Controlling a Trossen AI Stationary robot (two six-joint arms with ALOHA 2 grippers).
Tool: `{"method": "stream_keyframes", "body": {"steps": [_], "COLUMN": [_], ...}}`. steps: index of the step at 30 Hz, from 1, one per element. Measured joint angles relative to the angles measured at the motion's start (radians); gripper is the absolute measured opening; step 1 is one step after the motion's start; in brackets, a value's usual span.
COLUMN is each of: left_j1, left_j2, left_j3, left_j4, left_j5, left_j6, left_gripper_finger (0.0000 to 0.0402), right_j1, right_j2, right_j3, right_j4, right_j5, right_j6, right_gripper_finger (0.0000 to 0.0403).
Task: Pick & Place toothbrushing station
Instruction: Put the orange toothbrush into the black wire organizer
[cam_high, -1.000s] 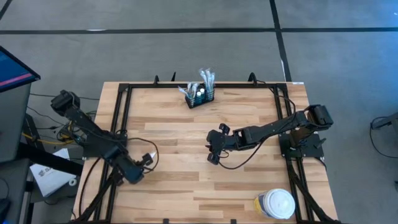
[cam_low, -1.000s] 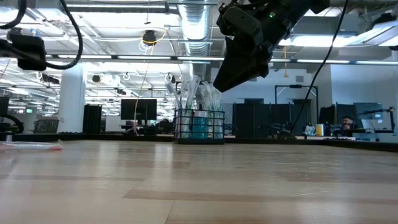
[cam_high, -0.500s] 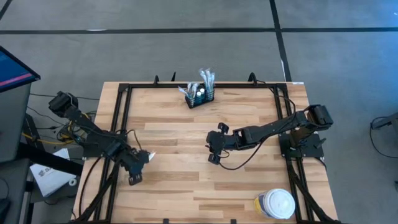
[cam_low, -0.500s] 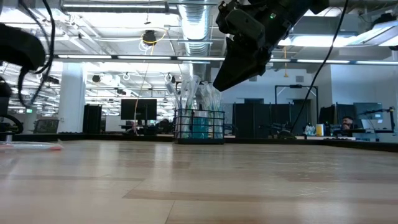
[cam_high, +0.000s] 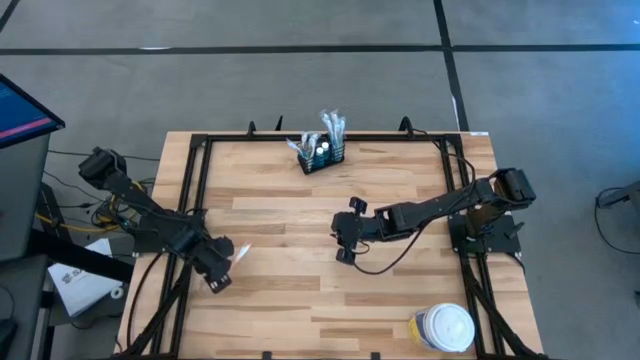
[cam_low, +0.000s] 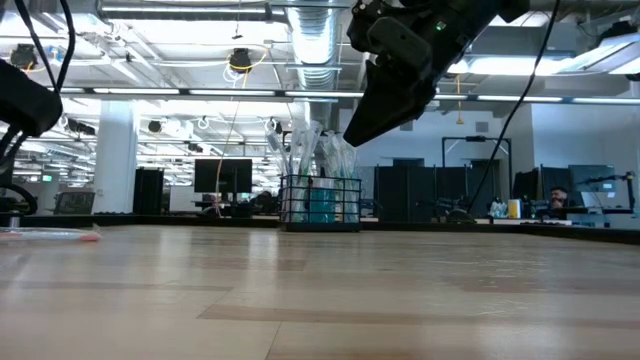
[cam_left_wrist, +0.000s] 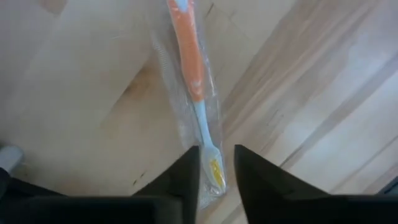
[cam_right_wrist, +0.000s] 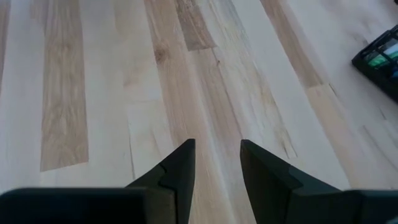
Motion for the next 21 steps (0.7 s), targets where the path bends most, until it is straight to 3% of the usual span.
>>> {"method": "stream_keyframes", "body": {"steps": [6, 12, 16, 21], "left_j1": [0.000, 0.000, 0.001, 0.019], "left_j2": [0.071, 0.178, 0.224, 0.215], "left_j3": [0.000, 0.000, 0.006, 0.015], "left_j4": [0.021, 0.046, 0.042, 0.063], "left_j5": [0.000, 0.013, 0.041, 0.065], "left_j6": [-0.021, -0.023, -0.023, -0.024], "left_gripper_finger": [0.0148, 0.0161, 0.0129, 0.0032], "right_j1": [0.000, 0.001, 0.001, 0.001], "right_j2": [0.000, 0.000, 0.000, 0.000], "right_j3": [0.000, 0.000, 0.000, 0.000], "right_j4": [0.000, -0.001, -0.001, 0.000], "right_j5": [0.000, -0.001, -0.001, -0.001], "right_j6": [-0.003, -0.003, -0.006, -0.014], "right_gripper_finger": [0.0118, 0.0118, 0.0118, 0.0118]}}
